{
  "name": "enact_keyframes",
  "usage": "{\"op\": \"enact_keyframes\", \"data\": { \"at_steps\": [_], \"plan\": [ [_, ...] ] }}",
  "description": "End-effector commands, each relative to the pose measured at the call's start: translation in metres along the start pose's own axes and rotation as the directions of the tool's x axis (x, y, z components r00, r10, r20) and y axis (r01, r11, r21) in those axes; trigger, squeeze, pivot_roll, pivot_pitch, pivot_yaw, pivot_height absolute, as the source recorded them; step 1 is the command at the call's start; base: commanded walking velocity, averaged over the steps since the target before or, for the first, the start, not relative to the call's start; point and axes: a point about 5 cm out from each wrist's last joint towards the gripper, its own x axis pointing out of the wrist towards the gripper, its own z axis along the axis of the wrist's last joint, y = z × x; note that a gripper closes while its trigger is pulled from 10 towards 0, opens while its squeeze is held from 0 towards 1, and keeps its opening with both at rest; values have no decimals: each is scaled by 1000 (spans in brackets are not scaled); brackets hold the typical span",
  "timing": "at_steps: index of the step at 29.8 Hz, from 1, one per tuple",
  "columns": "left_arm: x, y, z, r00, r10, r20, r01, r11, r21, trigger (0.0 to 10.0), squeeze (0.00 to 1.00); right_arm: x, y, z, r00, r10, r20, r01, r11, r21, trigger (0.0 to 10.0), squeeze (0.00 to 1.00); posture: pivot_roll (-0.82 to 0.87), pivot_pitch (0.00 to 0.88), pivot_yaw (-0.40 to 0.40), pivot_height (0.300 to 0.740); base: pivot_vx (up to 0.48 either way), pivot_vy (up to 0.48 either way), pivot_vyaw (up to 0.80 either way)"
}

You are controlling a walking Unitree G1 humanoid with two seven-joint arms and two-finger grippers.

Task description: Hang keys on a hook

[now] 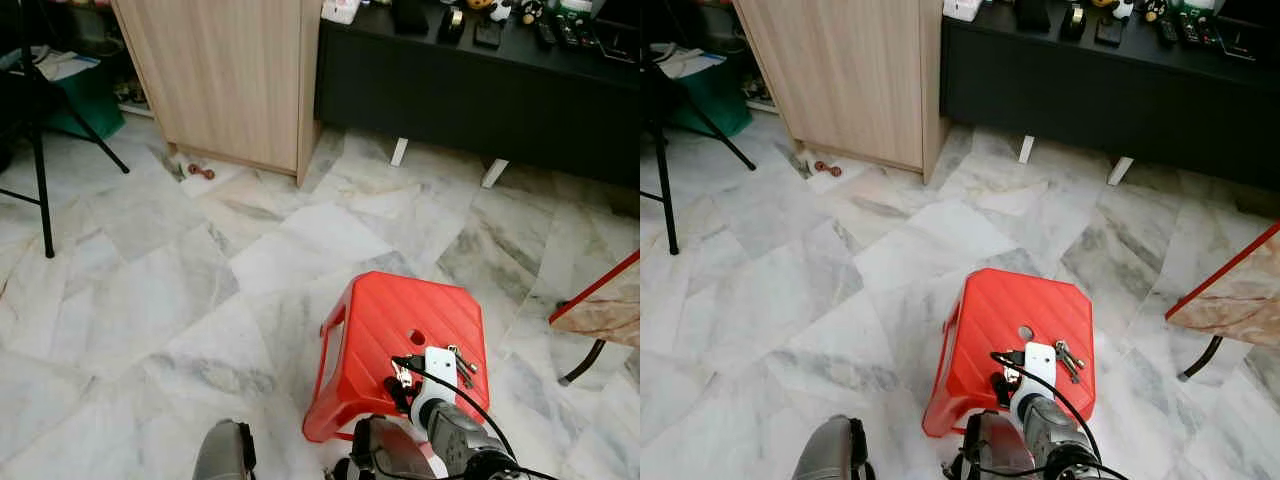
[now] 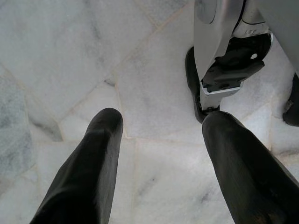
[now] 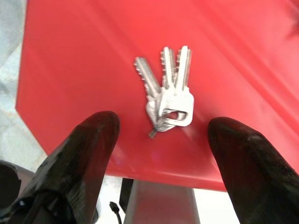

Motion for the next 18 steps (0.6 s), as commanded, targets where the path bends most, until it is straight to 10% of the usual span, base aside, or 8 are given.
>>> {"op": "enact_keyframes", "data": {
  "at_steps": [1, 18],
  "plan": [
    [-8, -15, -21, 996, -49, -69, 49, 999, 7, 10000, 0, -1, -3, -2, 1000, -5, -5, 5, 1000, -20, 10000, 0, 43, 236, -150, 637, 0, 0, 0],
    [-9, -17, -23, 996, -58, -67, 57, 998, -5, 10000, 0, -1, -5, 9, 999, -11, 39, 13, 999, -37, 10000, 0, 30, 242, -158, 637, 0, 0, 0]
  ]
}}
